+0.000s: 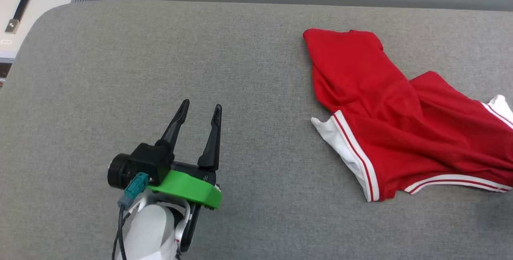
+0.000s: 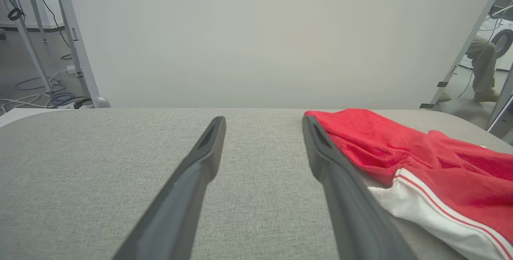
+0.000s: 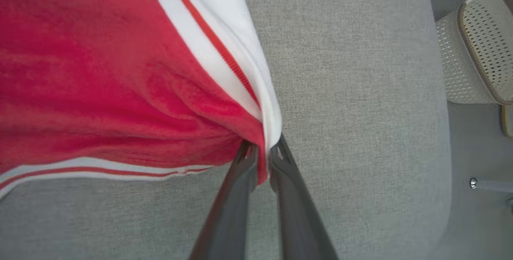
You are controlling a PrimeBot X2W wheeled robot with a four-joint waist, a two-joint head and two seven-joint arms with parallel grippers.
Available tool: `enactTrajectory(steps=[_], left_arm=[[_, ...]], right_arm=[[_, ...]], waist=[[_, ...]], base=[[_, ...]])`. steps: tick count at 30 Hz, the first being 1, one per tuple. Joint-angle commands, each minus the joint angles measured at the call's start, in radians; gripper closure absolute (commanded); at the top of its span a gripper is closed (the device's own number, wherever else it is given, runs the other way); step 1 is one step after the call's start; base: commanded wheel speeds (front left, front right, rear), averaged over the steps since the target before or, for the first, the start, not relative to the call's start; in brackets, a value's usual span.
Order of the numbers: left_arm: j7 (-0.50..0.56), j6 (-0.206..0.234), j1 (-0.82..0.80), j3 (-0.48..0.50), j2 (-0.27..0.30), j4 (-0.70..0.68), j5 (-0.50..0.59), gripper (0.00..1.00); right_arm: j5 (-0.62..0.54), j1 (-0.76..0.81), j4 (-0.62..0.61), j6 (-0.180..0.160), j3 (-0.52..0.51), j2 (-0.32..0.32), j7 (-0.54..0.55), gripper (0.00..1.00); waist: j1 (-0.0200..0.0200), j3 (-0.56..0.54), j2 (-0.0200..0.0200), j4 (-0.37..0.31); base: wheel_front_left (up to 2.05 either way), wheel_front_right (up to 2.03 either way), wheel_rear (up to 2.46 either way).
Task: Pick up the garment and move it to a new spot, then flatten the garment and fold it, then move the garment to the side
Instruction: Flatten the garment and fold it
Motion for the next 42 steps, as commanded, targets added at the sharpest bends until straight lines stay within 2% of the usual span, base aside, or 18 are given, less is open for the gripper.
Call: enactTrajectory(steps=[1, 6, 7, 8, 10, 12, 18, 22, 27, 31, 35, 42], left_arm=[[-0.006, -0.003, 0.009, 0.001, -0.003, 0.002, 0.007, 0.0], [-0.006, -0.003, 0.006, -0.006, -0.003, 0.008, 0.006, 0.0], [-0.006, -0.003, 0.005, -0.007, -0.002, 0.009, 0.006, 0.0], [-0.006, -0.003, 0.004, -0.007, -0.003, 0.009, 0.006, 0.0], [-0.006, -0.003, 0.003, -0.009, -0.002, 0.012, 0.004, 0.0], [-0.006, -0.003, 0.01, -0.017, 0.001, 0.022, -0.002, 0.0], [-0.006, -0.003, 0.026, -0.024, 0.0, 0.023, -0.022, 0.0], [-0.006, -0.003, 0.038, -0.034, -0.001, 0.022, -0.033, 0.0], [-0.006, -0.003, 0.06, -0.048, -0.002, 0.029, -0.08, 0.0], [-0.006, -0.003, 0.082, -0.068, -0.003, 0.049, -0.09, 0.0], [-0.006, -0.003, 0.097, -0.064, -0.003, 0.027, -0.09, 0.0], [-0.006, -0.003, 0.108, -0.073, -0.004, 0.029, -0.086, 0.0]], right_arm=[[-0.014, 0.013, 0.01, -0.001, -0.008, 0.016, -0.016, 1.0], [-0.041, 0.012, 0.051, -0.001, -0.007, 0.04, -0.063, 1.0], [-0.049, 0.007, 0.056, -0.001, -0.001, 0.044, -0.086, 0.54], [-0.054, 0.002, 0.062, -0.001, 0.002, 0.049, -0.104, 0.0], [-0.058, -0.012, 0.073, -0.001, 0.012, 0.064, -0.15, 0.0], [-0.042, -0.048, 0.046, -0.001, 0.042, 0.092, -0.355, 0.0], [-0.008, -0.035, -0.012, -0.001, 0.091, 0.108, -0.566, 0.0], [0.023, -0.005, -0.064, -0.001, 0.105, 0.142, -0.717, 0.0], [0.06, 0.058, -0.115, -0.001, 0.104, 0.221, -0.87, 0.0], [0.061, 0.115, -0.137, -0.001, 0.131, 0.271, -0.971, 0.0], [0.044, 0.152, -0.15, -0.001, 0.156, 0.306, -1.015, 0.0], [0.039, 0.137, -0.122, -0.001, 0.18, 0.282, -1.036, 0.0]], waist=[[0.0, 0.001, -0.0001, -0.001], [0.0, 0.006, -0.0001, -0.007], [0.0, 0.008, -0.0001, -0.009], [0.0, 0.009, -0.0001, -0.011], [0.0, 0.007, -0.0001, -0.017], [0.0, -0.025, -0.0001, -0.035], [0.0, -0.062, -0.0001, -0.048], [0.0, -0.08, -0.0001, -0.049], [0.0, -0.098, -0.0001, -0.048], [0.0, -0.107, -0.0001, -0.047], [0.0, -0.108, -0.0001, -0.05], [0.0, -0.101, -0.0001, -0.063]], base=[[0.0, 0.0, 0.0], [0.0, 0.0, 0.0], [0.0, 0.0, 0.0], [0.0, 0.0, 0.0], [0.0, 0.0, 0.0], [0.0, 0.0, 0.0], [0.0, 0.0, 0.0], [0.0, 0.0, 0.0], [0.0, 0.0, 0.0], [0.0, 0.0, 0.0], [0.0, 0.0, 0.0], [0.0, 0.0, 0.0]])
